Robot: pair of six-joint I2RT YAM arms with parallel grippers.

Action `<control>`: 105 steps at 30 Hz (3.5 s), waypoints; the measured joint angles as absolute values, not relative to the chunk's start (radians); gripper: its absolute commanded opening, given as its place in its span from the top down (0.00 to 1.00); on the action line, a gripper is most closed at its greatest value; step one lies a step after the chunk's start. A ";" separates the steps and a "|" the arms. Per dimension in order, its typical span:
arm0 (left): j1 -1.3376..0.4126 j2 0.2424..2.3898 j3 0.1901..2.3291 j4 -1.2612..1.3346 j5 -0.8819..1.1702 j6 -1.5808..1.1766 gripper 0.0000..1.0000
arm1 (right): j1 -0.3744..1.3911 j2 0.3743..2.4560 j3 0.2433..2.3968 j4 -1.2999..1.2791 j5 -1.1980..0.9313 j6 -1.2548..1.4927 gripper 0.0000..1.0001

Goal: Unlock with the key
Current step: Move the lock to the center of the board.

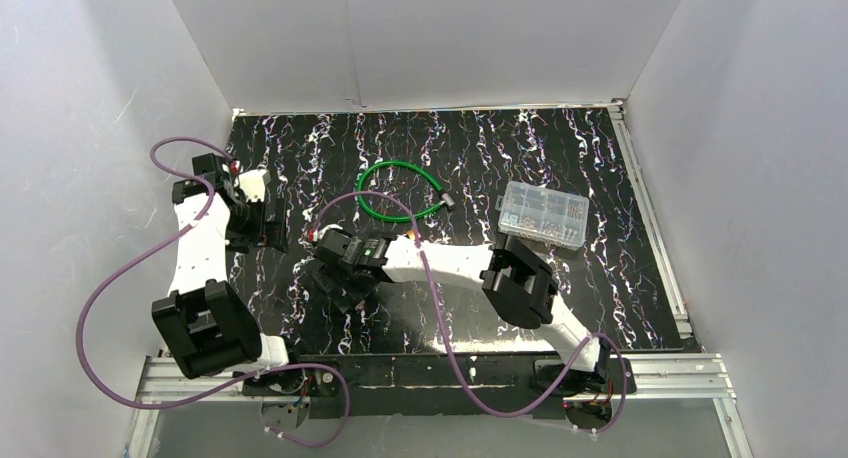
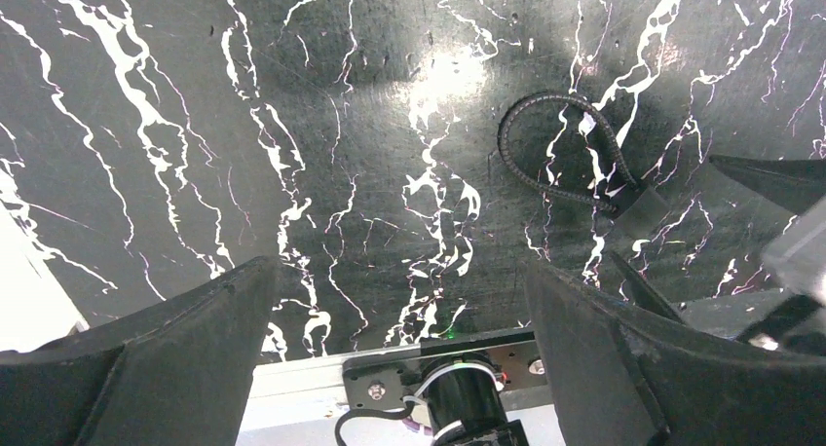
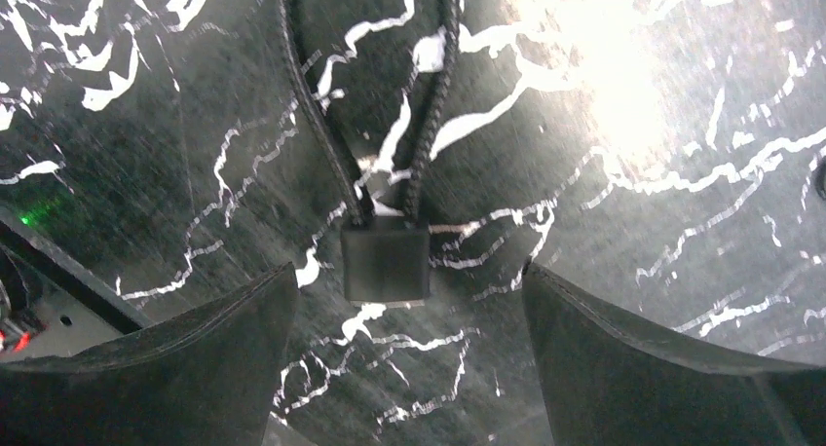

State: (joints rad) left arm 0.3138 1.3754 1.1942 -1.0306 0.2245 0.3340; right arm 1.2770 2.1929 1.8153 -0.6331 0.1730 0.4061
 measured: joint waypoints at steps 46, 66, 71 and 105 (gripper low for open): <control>0.317 1.314 1.243 -1.139 0.423 0.387 0.00 | 1.074 1.681 1.246 -0.490 0.194 0.516 0.29; 0.317 1.295 1.244 -1.196 0.500 0.422 0.00 | 0.794 2.228 1.858 -0.529 0.136 0.412 0.36; 0.317 1.294 1.245 -1.198 0.510 0.419 0.01 | 0.794 2.241 1.857 -0.545 0.128 0.416 0.37; 0.311 1.247 1.258 -1.213 0.570 0.419 0.01 | 0.833 1.940 1.348 -0.333 0.155 0.525 0.37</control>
